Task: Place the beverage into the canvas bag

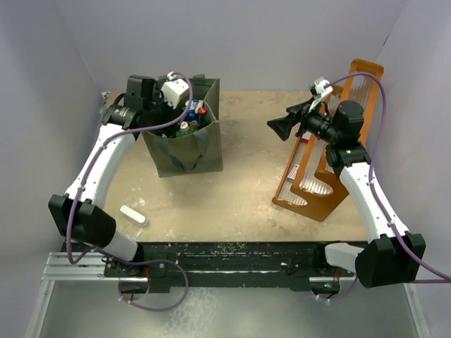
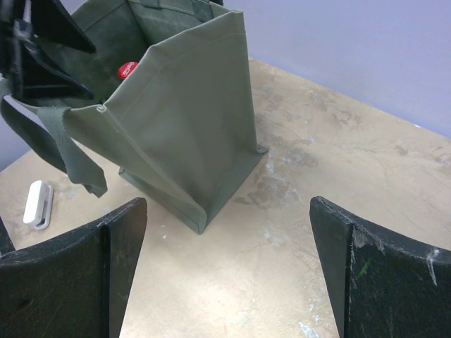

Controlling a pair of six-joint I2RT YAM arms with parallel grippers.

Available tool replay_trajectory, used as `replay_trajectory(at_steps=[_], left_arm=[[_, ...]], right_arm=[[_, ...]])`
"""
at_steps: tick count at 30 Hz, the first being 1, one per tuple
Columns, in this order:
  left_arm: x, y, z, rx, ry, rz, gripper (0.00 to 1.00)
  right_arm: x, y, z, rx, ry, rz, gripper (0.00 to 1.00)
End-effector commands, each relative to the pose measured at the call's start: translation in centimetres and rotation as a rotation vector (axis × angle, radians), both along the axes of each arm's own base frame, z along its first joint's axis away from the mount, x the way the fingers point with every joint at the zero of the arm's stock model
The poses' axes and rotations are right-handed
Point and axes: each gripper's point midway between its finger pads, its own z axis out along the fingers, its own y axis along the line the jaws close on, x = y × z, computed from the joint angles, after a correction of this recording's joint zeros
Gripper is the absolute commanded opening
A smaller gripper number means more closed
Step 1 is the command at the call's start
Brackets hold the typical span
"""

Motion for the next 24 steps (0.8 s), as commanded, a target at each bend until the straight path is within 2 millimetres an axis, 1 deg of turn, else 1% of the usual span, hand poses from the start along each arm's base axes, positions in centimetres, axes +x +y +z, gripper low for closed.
replay_trajectory(at_steps=[1, 8, 12, 16, 17, 18, 19, 21, 23, 24], left_arm=[[-0.4, 0.0, 6.2, -0.077, -0.196, 0.008, 0.86], [-0.9, 0.2, 9.5, -0.109, -0.292, 0.023, 0.88], [-1.1, 0.9, 11.2, -0.145, -0.357, 0.079, 0.89], [-1.8, 2.0, 12.7, -0.186, -0.434, 0.152, 0.93], [-2.1, 2.4, 13.3, -0.196, -0.46, 0.169, 0.94], [-2.3, 2.8, 13.6, -0.204, -0.475, 0.189, 0.97], [-2.4, 3.2, 13.9, -0.213, -0.49, 0.207, 0.99], [-2.7, 3.7, 14.1, -0.23, -0.504, 0.23, 0.99], [-2.9, 4.0, 14.0, -0.241, -0.503, 0.241, 0.99], [-3.0, 4.1, 14.0, -0.244, -0.505, 0.245, 0.99]], right_arm=[[-0.1, 0.0, 2.2, 0.009, -0.065, 0.004, 0.98], [0.0, -0.2, 2.3, 0.004, -0.07, -0.006, 0.98], [0.3, -0.8, 2.4, -0.021, -0.079, -0.05, 0.97], [1.4, -2.4, 3.0, -0.104, -0.101, -0.136, 0.98], [1.8, -2.8, 2.8, -0.134, -0.094, -0.155, 0.98], [2.1, -3.3, 3.0, -0.171, -0.096, -0.17, 0.98], [2.6, -3.8, 2.7, -0.226, -0.092, -0.181, 0.98], [3.3, -4.8, 2.5, -0.299, -0.069, -0.223, 0.98], [3.9, -6.1, 2.1, -0.362, -0.043, -0.272, 1.0], [4.1, -6.6, 2.2, -0.386, -0.04, -0.294, 1.0]])
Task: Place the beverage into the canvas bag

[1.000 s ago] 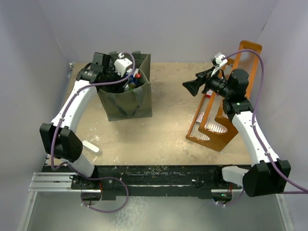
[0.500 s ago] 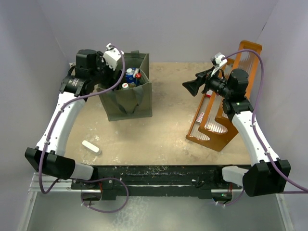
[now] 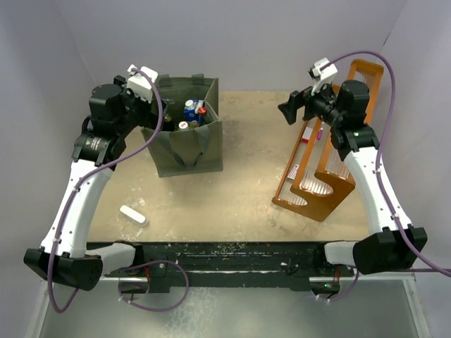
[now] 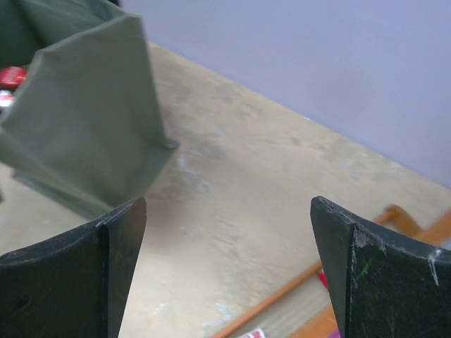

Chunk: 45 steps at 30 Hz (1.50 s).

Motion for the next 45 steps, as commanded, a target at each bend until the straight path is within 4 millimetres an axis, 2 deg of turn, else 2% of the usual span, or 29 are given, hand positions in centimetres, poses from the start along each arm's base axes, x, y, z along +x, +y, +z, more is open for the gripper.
replay_trajectory(at_steps=[1, 7, 11, 18, 24, 28, 33, 35, 37, 45], left_arm=[[0.0, 1.3, 2.6, -0.077, -0.101, 0.066, 0.99], [-0.6, 2.7, 3.4, -0.097, -0.128, 0.097, 0.99], [-1.0, 3.5, 3.8, -0.122, -0.132, 0.092, 0.99], [-2.6, 3.6, 4.3, -0.178, -0.12, 0.016, 0.99], [-5.1, 3.8, 6.5, -0.232, -0.224, 0.009, 0.99], [-6.3, 3.4, 7.4, -0.252, -0.263, -0.012, 0.99], [-6.5, 3.1, 6.5, -0.238, -0.22, -0.029, 0.99], [-6.7, 2.7, 6.0, -0.23, -0.206, -0.052, 0.99], [-6.8, 2.7, 5.9, -0.229, -0.21, -0.053, 0.99], [-6.6, 3.1, 5.6, -0.263, -0.221, -0.022, 0.99]], right_arm=[[0.8, -3.6, -0.3, -0.188, 0.024, -0.141, 1.0], [-0.2, -5.8, 0.2, -0.27, 0.074, -0.231, 1.0], [-1.4, -6.8, 1.4, -0.278, 0.082, -0.283, 1.0], [-4.4, -7.5, 4.5, -0.218, -0.008, -0.336, 1.0], [-6.5, -8.3, 5.8, -0.183, -0.033, -0.386, 1.0], [-8.6, -8.0, 6.5, -0.196, -0.095, -0.351, 1.0], [-9.4, -8.3, 6.3, -0.142, -0.088, -0.386, 1.0], [-9.4, -9.7, 6.5, -0.152, -0.096, -0.463, 1.0], [-9.4, -10.0, 7.1, -0.163, -0.122, -0.474, 1.0], [-10.2, -9.3, 7.0, -0.166, -0.126, -0.426, 1.0]])
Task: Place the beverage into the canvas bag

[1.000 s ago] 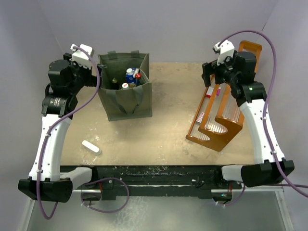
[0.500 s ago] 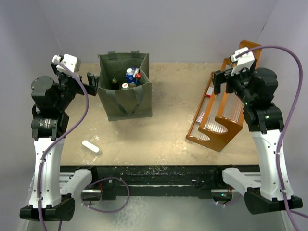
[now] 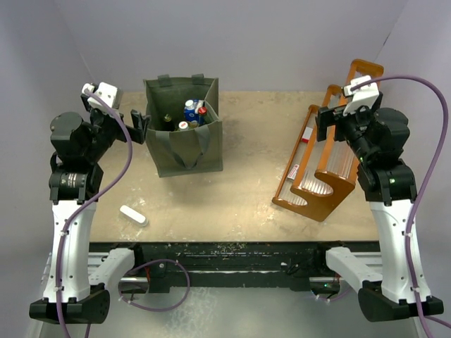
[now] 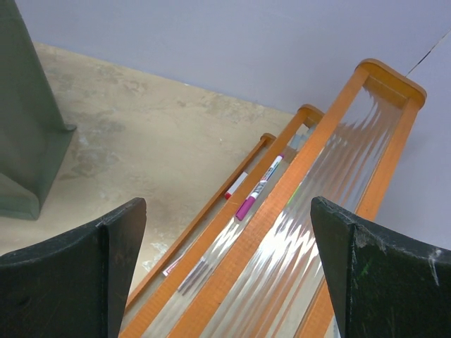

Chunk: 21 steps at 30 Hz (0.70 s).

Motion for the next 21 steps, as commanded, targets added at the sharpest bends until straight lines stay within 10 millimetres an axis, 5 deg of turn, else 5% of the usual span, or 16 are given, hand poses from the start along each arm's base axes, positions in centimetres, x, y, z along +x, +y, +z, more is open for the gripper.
replay_trajectory(at_steps=[1, 21], left_arm=[[0.0, 0.3, 0.8, -0.033, -0.033, 0.021, 0.99], [-0.2, 1.9, -0.9, 0.014, 0.012, 0.08, 0.99]], right_arm=[[-0.7, -0.1, 1.6, 0.005, -0.059, 0.002, 1.0], [-1.5, -1.8, 1.7, 0.026, -0.12, -0.063, 1.0]])
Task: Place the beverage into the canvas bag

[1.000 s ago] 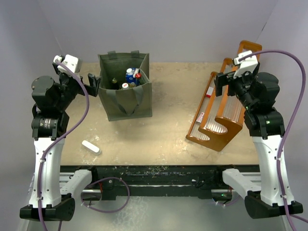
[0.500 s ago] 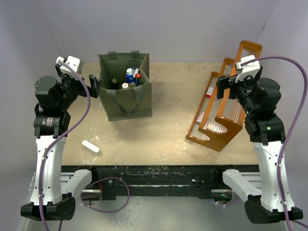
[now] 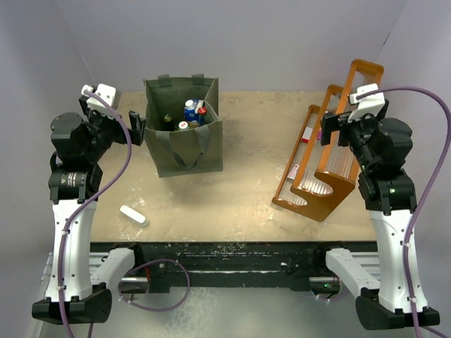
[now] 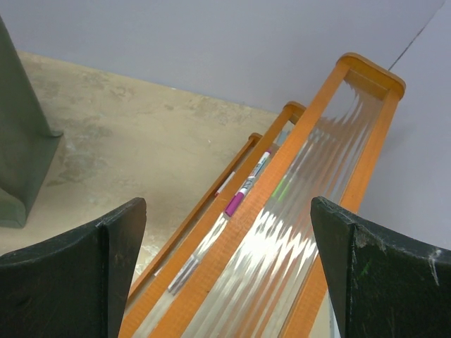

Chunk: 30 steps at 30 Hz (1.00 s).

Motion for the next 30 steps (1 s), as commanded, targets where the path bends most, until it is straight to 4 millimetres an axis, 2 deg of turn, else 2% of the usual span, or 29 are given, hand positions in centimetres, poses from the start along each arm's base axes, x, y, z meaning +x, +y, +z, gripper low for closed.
replay_trajectory(at_steps=[1, 6, 15, 30], left_arm=[[-0.4, 0.7, 1.0, 0.014, -0.05, 0.033, 0.99], [-0.9, 1.3, 1.6, 0.016, -0.068, 0.068, 0.99], [-1.7, 1.7, 1.4, 0.04, -0.086, 0.089, 0.99], [-3.3, 2.6, 2.6, 0.03, -0.122, 0.148, 0.99]], right_arm=[[-0.5, -0.8, 2.1, 0.02, -0.082, -0.034, 1.0], [-1.1, -1.3, 2.3, 0.017, -0.093, -0.034, 1.0], [-2.0, -2.0, 2.0, 0.026, -0.105, -0.054, 1.0], [-4.7, -2.7, 1.7, 0.008, -0.138, -0.068, 1.0]])
